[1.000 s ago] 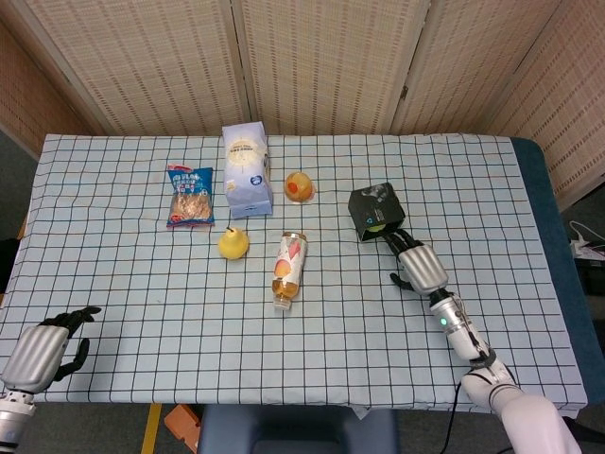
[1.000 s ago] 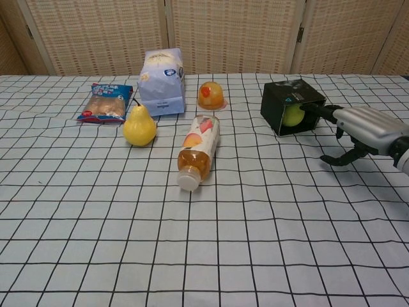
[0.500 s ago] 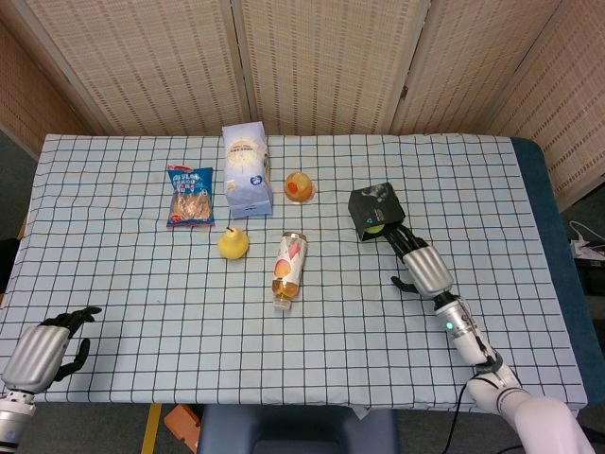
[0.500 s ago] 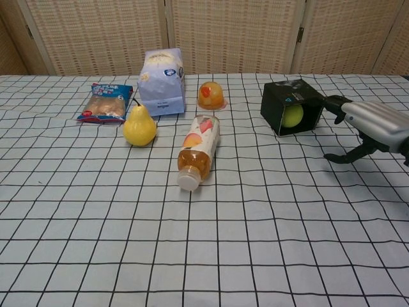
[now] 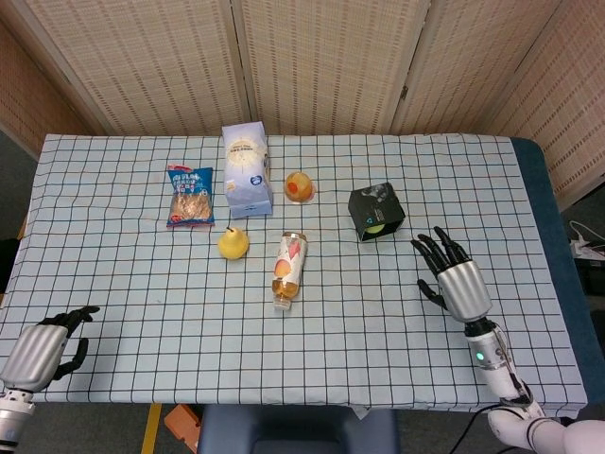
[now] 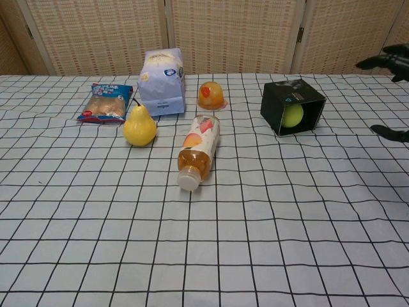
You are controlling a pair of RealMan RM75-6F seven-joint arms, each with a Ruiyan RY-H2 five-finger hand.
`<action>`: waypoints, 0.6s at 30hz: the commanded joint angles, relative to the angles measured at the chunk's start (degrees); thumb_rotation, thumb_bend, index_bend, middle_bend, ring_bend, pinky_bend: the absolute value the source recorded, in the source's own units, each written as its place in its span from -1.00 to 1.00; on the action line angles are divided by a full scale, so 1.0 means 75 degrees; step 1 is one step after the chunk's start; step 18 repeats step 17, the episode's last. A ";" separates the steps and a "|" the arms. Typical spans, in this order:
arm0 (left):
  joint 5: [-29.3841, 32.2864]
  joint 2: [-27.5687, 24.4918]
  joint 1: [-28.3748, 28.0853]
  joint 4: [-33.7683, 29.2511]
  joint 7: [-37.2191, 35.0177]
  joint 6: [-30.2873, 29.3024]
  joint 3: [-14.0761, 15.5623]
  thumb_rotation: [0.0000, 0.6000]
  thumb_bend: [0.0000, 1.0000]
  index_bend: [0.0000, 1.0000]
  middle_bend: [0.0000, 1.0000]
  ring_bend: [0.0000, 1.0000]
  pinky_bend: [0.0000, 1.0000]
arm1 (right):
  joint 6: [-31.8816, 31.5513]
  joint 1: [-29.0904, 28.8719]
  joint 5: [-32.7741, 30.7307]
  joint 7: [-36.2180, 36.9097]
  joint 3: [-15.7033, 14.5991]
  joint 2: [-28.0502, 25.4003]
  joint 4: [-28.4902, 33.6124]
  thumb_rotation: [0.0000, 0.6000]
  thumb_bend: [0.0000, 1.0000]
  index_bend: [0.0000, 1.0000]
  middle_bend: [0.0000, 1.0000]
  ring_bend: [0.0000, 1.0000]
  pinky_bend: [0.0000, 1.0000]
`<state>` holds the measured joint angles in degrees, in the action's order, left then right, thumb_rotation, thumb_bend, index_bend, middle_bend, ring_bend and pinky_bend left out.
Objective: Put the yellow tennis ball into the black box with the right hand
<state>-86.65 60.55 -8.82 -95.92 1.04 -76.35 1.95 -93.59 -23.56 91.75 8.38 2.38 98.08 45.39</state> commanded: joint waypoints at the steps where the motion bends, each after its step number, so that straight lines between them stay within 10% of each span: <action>1: 0.0042 0.0011 -0.0001 -0.0001 0.0047 0.0017 -0.0011 1.00 0.14 -0.52 -0.34 -0.31 -0.14 | -0.0570 0.0629 0.0026 -0.1077 0.0018 -0.0633 0.0846 1.00 -0.66 -0.81 -0.64 -0.94 -0.47; 18: 0.0263 0.0099 0.0026 -0.0089 0.0491 0.0014 -0.0073 1.00 0.15 -0.52 -0.34 -0.31 -0.14 | 0.0317 0.1141 -0.0438 -0.1985 0.0002 -0.1693 0.2520 1.00 -0.67 -1.00 -0.93 -1.00 -0.68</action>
